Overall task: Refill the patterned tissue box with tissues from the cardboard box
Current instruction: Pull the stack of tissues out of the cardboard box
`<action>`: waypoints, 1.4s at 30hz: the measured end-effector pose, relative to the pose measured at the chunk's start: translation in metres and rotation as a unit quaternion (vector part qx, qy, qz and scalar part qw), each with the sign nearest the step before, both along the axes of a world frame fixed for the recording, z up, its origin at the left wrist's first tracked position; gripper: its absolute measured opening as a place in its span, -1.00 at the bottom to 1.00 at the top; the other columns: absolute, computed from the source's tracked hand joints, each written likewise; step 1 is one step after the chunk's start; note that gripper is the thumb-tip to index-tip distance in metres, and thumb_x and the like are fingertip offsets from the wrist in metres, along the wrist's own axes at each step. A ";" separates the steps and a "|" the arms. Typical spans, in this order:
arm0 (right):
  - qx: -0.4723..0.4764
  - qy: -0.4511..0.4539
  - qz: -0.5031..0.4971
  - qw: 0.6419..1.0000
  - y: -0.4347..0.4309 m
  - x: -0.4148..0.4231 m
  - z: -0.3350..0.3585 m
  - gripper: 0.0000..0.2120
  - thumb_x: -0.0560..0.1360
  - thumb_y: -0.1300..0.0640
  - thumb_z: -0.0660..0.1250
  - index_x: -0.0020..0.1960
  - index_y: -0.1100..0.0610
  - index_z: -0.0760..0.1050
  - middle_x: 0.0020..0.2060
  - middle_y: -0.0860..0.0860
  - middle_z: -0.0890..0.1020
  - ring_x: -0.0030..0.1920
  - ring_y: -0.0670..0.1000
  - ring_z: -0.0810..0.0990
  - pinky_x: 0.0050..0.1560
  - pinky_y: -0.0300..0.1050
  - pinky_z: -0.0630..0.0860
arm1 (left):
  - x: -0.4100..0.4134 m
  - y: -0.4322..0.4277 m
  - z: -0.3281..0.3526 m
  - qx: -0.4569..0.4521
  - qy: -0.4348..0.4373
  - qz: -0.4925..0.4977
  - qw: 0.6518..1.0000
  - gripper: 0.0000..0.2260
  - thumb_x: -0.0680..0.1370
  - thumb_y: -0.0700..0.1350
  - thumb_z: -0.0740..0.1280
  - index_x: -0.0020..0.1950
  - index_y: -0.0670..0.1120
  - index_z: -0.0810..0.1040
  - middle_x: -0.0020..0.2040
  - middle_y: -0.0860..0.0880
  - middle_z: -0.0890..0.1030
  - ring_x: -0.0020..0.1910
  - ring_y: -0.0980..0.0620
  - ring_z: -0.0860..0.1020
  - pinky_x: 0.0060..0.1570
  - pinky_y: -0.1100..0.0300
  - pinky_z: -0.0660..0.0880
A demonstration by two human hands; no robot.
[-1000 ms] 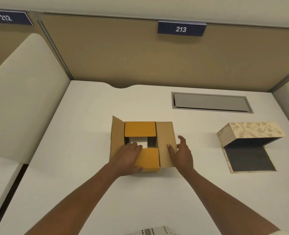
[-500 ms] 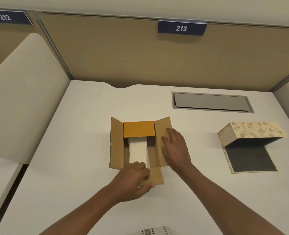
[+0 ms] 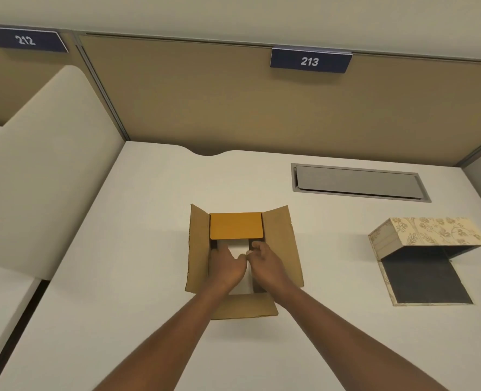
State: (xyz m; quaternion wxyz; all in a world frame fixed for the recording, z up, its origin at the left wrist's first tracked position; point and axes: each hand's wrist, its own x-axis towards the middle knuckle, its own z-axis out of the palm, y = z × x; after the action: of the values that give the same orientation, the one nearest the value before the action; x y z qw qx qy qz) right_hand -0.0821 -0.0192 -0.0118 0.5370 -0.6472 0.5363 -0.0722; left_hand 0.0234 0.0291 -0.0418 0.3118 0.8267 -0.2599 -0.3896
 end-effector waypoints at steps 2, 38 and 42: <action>0.078 0.010 -0.023 0.997 -0.003 0.007 -0.002 -0.49 0.68 0.02 0.13 0.60 0.10 0.19 0.54 0.04 0.34 0.49 0.09 0.35 0.34 -0.07 0.33 | 0.002 -0.008 -0.003 0.036 0.061 0.057 0.996 -0.36 0.58 0.00 0.28 0.60 -0.07 0.12 0.50 -0.13 0.36 0.42 -0.17 0.41 0.32 -0.04 0.44; 0.235 0.057 -0.150 0.959 -0.009 0.039 -0.061 -0.61 0.62 -0.06 0.10 0.22 0.17 0.51 0.00 0.12 0.65 0.00 0.04 0.61 -0.12 -0.09 0.49 | -0.005 -0.027 -0.057 0.155 0.049 0.120 0.979 -0.33 0.54 0.03 0.40 0.55 -0.11 0.19 0.44 -0.24 0.38 0.37 -0.25 0.44 0.24 -0.08 0.51; 0.228 0.055 -0.149 0.961 -0.008 0.040 -0.060 -0.61 0.60 -0.08 0.12 0.21 0.16 0.50 0.02 0.13 0.65 0.03 0.04 0.62 0.02 -0.05 0.53 | -0.005 -0.026 -0.054 0.147 0.058 0.129 0.979 -0.33 0.54 0.03 0.39 0.56 -0.11 0.18 0.43 -0.22 0.41 0.34 -0.23 0.47 0.21 -0.07 0.53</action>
State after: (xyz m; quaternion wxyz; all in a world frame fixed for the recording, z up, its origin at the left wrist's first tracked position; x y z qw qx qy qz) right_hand -0.0417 -0.0274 -0.0719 0.6228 -0.4234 0.6579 0.0085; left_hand 0.0184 0.0032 -0.0960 0.2489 0.8664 -0.0722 -0.4269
